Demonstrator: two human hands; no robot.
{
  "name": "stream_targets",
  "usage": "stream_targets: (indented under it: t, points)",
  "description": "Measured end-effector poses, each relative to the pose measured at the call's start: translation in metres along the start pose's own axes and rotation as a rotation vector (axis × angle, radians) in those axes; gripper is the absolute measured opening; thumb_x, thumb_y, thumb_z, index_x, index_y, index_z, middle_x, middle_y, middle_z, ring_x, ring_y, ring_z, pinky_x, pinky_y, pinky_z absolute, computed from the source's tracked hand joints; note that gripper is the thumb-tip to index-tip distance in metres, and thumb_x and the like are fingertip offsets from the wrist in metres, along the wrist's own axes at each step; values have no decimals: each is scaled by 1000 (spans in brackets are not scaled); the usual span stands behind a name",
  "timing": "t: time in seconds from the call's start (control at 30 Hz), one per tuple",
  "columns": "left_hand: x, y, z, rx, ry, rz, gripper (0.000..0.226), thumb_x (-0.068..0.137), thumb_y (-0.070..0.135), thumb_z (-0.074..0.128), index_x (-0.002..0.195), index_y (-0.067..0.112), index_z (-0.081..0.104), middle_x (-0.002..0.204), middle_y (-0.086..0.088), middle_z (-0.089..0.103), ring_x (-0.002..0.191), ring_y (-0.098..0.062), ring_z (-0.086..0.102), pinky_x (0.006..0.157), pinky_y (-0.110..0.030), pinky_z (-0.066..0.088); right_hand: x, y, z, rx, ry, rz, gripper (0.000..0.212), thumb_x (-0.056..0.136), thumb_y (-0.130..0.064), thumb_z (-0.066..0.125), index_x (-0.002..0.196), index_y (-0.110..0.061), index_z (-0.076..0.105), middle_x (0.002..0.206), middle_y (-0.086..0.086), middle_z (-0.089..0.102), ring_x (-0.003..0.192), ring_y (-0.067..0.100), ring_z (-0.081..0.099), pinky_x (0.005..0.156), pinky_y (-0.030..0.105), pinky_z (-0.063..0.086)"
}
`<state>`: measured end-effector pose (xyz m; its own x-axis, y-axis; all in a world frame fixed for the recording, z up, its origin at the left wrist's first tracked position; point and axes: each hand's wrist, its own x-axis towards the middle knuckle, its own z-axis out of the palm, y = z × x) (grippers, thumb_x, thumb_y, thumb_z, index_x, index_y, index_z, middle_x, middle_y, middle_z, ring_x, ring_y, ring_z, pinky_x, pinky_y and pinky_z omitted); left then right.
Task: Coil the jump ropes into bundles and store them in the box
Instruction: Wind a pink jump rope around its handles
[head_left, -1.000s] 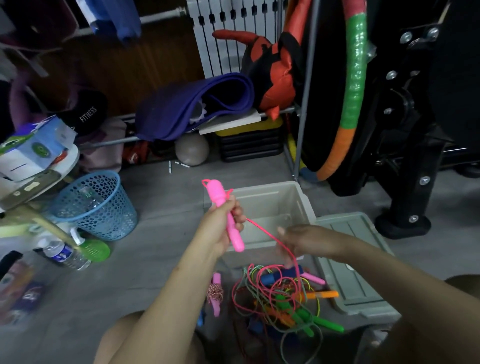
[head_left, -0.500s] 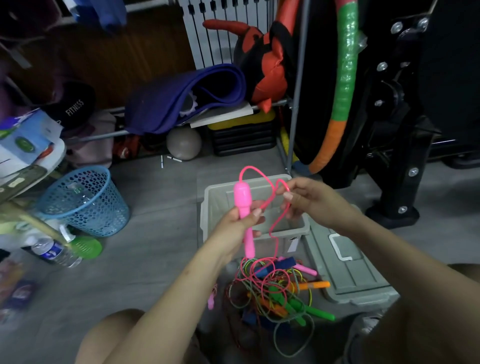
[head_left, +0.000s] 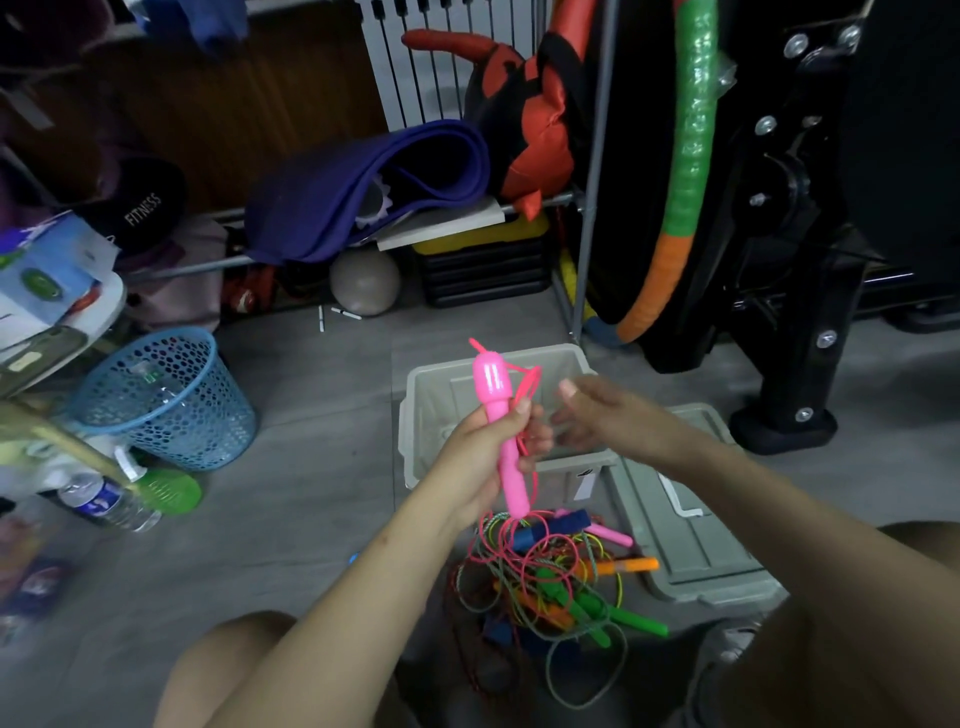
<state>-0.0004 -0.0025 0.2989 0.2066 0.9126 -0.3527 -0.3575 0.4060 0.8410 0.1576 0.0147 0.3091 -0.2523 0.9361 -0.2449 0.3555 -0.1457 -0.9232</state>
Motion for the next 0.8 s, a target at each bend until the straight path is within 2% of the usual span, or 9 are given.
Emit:
stream_targets:
  t: [0.1, 0.23, 0.3, 0.37, 0.47, 0.57, 0.63, 0.7, 0.8]
  points:
    - [1, 8, -4, -151, 23, -42, 15, 95, 13, 48, 86, 7, 57, 58, -2, 62, 51, -12, 61, 37, -16, 39, -6, 10, 16, -103, -241, 128, 55, 99, -47, 20, 115, -13, 60, 112, 4, 65, 106, 17, 61, 97, 32, 44]
    - [5, 18, -17, -159, 81, -30, 14, 97, 18, 47, 85, 12, 54, 54, 4, 54, 46, -9, 56, 41, -15, 42, -9, 12, 23, -51, -322, 124, 65, 98, -50, 10, 91, -21, 68, 93, 4, 69, 87, 12, 62, 93, 31, 42]
    - [7, 21, -24, -198, 79, 0, 15, 97, 19, 45, 84, 14, 49, 51, 6, 48, 44, -7, 49, 43, -15, 42, -10, 10, 16, -138, -297, 101, 62, 99, -48, 13, 88, -20, 67, 82, -1, 67, 76, 7, 60, 84, 23, 44]
    - [10, 26, -32, -248, 108, 48, 14, 98, 19, 44, 84, 16, 48, 49, 7, 45, 43, -7, 46, 44, -16, 43, -11, 8, 8, -270, -287, 64, 52, 101, -44, 23, 84, -19, 66, 78, -5, 64, 75, 8, 59, 75, 19, 44]
    - [12, 35, -42, -244, 185, 151, 20, 99, 18, 43, 79, 16, 47, 48, 7, 43, 42, -6, 42, 43, -16, 40, -9, 10, -3, -537, -399, 29, 32, 99, -38, 41, 82, -19, 61, 80, -7, 60, 81, 10, 56, 73, 17, 41]
    - [13, 43, -53, -202, 274, 235, 22, 99, 17, 44, 78, 15, 47, 47, 8, 44, 41, -6, 43, 42, -16, 39, -6, 9, -15, -813, -470, 46, 22, 95, -33, 52, 74, -26, 49, 74, -12, 47, 73, 8, 48, 62, 12, 33]
    - [13, 46, -60, -148, 344, 292, 21, 99, 16, 45, 78, 14, 48, 46, 8, 46, 41, -6, 45, 44, -17, 42, -6, 11, -26, -886, -458, 143, 21, 94, -30, 53, 73, -27, 50, 81, -7, 58, 75, 17, 60, 56, 15, 39]
    - [13, 46, -65, -92, 395, 328, 20, 99, 15, 47, 79, 14, 50, 48, 7, 49, 44, -7, 50, 48, -20, 49, -6, 11, -32, -843, -385, 209, 17, 94, -22, 50, 80, -18, 59, 94, 11, 68, 81, 27, 69, 50, 18, 44]
    - [13, 40, -62, 5, 350, 296, 16, 98, 13, 49, 82, 12, 51, 54, 4, 60, 51, -8, 60, 59, -22, 56, -6, 6, -34, -412, -231, 91, 21, 96, -11, 47, 78, -9, 56, 78, 11, 67, 62, 20, 66, 46, 21, 45]
